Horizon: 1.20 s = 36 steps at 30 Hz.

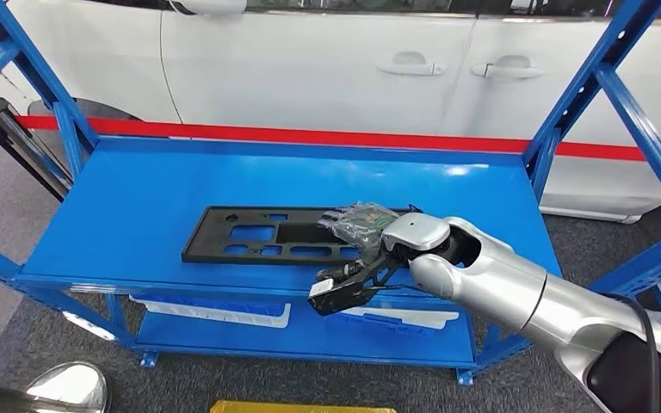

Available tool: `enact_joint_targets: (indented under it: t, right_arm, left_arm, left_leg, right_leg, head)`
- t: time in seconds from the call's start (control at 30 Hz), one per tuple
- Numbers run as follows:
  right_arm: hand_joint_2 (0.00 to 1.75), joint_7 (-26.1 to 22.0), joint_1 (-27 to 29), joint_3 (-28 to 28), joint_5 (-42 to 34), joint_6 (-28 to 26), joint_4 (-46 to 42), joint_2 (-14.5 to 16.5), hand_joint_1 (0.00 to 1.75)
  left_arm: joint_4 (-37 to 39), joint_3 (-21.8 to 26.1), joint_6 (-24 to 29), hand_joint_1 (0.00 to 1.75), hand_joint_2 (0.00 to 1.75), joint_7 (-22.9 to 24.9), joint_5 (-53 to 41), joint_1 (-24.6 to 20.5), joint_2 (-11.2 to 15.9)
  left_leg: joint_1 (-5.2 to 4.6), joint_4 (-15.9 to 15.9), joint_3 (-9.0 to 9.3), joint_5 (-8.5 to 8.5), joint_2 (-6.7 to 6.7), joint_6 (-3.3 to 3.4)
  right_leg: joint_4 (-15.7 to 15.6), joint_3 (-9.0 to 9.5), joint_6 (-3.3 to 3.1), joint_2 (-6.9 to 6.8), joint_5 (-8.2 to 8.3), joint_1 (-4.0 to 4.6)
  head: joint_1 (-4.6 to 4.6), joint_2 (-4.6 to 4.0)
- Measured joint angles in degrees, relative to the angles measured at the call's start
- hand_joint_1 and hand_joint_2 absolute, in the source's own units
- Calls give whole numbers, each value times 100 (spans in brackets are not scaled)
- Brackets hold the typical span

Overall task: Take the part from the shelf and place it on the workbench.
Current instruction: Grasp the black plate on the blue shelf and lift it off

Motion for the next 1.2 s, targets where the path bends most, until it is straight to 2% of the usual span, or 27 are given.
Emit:
enact_joint_targets:
  t: [0.07,0.1,0.13,0.17,0.2,0.23,0.27,0.3,0.37,0.43,0.5,0.53,0.6,0.63,0.67,0.7,0.77,0.8,0.83,0.93,1.0,1.03,1.1,1.13,1.17,1.2]
  right_arm:
    - [0,0,2,2,1,2,7,-7,0]
    - [0,0,15,7,1,3,13,-9,0]
    - [0,0,29,12,1,3,19,-9,0]
    - [0,-1,37,17,1,3,25,-10,0]
    - [0,-1,39,20,1,3,29,-10,0]
    - [0,-1,37,21,1,3,32,-14,0]
    - [0,-1,34,22,1,3,34,-21,0]
    - [0,-1,30,23,1,4,35,-27,0]
    - [0,-2,30,26,0,6,36,-36,0]
    - [0,-2,34,26,-1,5,37,-42,0]
    - [0,-4,29,25,-4,-1,36,-44,0]
    - [0,-7,34,29,-9,-3,34,-38,0]
    - [0,-11,72,44,-20,-3,35,-27,0]
    - [0,-11,101,51,-24,-2,36,-25,0]
    - [0,-11,126,54,-27,-1,37,-25,0]
    - [0,-12,142,55,-29,-1,38,-25,0]
    - [0,-18,152,55,-34,-2,38,-25,0]
    - [0,-23,152,55,-38,-2,39,-26,0]
    - [0,-31,154,55,-42,0,39,-28,0]
    - [0,-53,173,55,-51,3,38,-34,0]
    - [0,-58,178,53,-55,0,37,-50,0]
    - [0,-59,182,52,-56,-1,37,-62,0]
    - [0,-59,209,54,-56,-1,38,-86,0]
    - [0,-59,231,56,-57,1,38,-96,0]
    - [0,-59,250,57,-58,1,38,-103,0]
    - [0,-59,261,57,-59,1,38,-106,0]
  left_arm:
    - [-2,0,-3,0,0,1,0,0,-4]
    - [-2,0,-6,0,0,3,-1,-1,-7]
    - [-2,0,-10,0,0,5,-1,-1,-8]
    - [-2,0,-14,0,0,9,-1,0,-12]
    - [-2,0,-16,0,0,11,-2,1,-17]
    - [-2,0,-17,0,0,13,-2,4,-23]
    - [-2,1,-17,0,0,14,-2,7,-32]
    - [-2,1,-17,0,0,14,-2,7,-37]
    - [-2,1,-21,0,0,15,-3,4,-45]
    - [-2,0,-27,0,0,15,-4,-2,-50]
    - [-3,0,-32,0,0,15,-5,-5,-52]
    - [-4,0,-33,0,0,14,-8,-7,-52]
    - [-4,0,-36,0,0,14,-13,-11,-51]
    - [-4,0,-39,0,0,14,-16,-8,-50]
    - [-4,0,-43,0,0,14,-19,-3,-50]
    - [-4,0,-46,0,0,14,-22,3,-50]
    - [-3,0,-51,0,0,12,-30,9,-44]
    - [-3,1,-51,0,0,8,-25,5,-40]
    - [-2,1,-52,0,0,-1,-16,0,-36]
    - [-1,1,-52,0,0,-35,14,-9,-33]
    - [0,0,-52,0,0,-52,16,-8,-34]
    - [1,0,-52,0,0,-60,16,-9,-36]
    - [2,0,-54,0,0,-69,16,-12,-37]
    - [3,0,-54,0,0,-72,16,-13,-37]
    - [3,0,-55,0,0,-72,16,-13,-37]
    - [3,0,-55,0,0,-72,16,-13,-38]
  left_leg:
    - [0,-12,21,-19,5,50]
    - [-1,-7,24,-32,5,57]
    - [-2,1,30,-49,3,58]
    - [-1,15,44,-73,1,53]
    - [0,32,69,-104,-3,42]
    - [1,47,96,-140,-7,25]
    - [-5,62,116,-173,-10,3]
    - [-12,73,122,-195,-13,-27]
    - [-20,71,114,-206,-13,-94]
    - [-10,55,135,-229,-5,-164]
    - [-2,260,74,-365,2,-214]
    - [2,536,-59,-497,4,-230]
    - [1,1307,-490,-777,4,-253]
    - [1,1589,-677,-827,4,-258]
    - [1,1668,-768,-760,4,-256]
    - [0,1512,-738,-576,4,-243]
    - [-13,767,-427,-118,1,-195]
    - [-28,412,-268,15,-2,-168]
    - [-43,191,-166,67,-5,-144]
    - [-51,50,-99,42,-4,-80]
    - [-21,-15,-48,52,6,-21]
    - [-6,-40,-25,54,12,9]
    - [-9,-40,-14,37,14,49]
    - [-8,-33,-12,26,13,56]
    - [-6,-23,-9,12,11,56]
    - [-2,-6,-1,-5,8,46]
  right_leg:
    - [723,-386,39,-4,-308,-31]
    - [1065,-594,55,-4,-405,-45]
    - [1249,-734,68,-6,-399,-60]
    - [1207,-764,76,-8,-272,-76]
    - [953,-687,78,-12,-48,-91]
    - [570,-543,69,-20,193,-101]
    - [222,-398,54,-25,364,-95]
    - [-45,-280,32,-27,446,-81]
    - [-210,-202,-12,-20,417,-41]
    - [-267,-159,-66,-10,407,-54]
    - [-325,-81,-133,-8,402,-85]
    - [-342,-45,-162,-12,393,-89]
    - [-344,-11,-208,-14,362,-69]
    - [-342,4,-221,-14,345,-56]
    - [-340,24,-226,-11,327,-46]
    - [-338,54,-225,-6,305,-38]
    - [-333,127,-206,1,249,-24]
    - [-325,148,-189,5,223,-12]
    - [-323,155,-167,6,207,-4]
    - [-335,152,-94,8,179,2]
    - [-171,91,-36,4,54,-1]
    - [80,-27,-7,3,-84,-8]
    - [832,-419,41,2,-401,-35]
    - [1151,-608,62,1,-484,-54]
    - [1285,-714,80,-2,-455,-76]
    - [1187,-707,93,-5,-308,-97]
  head:
    - [3,-1]
    - [3,-2]
    - [3,-2]
    - [3,-2]
    - [3,-1]
    - [3,-1]
    - [3,-1]
    - [4,-1]
    - [3,-2]
    - [2,-1]
    - [-1,-1]
    - [-3,-1]
    - [-7,-2]
    - [-6,-2]
    - [-6,-2]
    - [-7,-2]
    - [-5,-2]
    - [-5,-1]
    - [-4,-1]
    - [-3,-1]
    - [1,-1]
    - [3,-1]
    - [5,-1]
    - [5,-1]
    - [5,-2]
    - [5,-2]
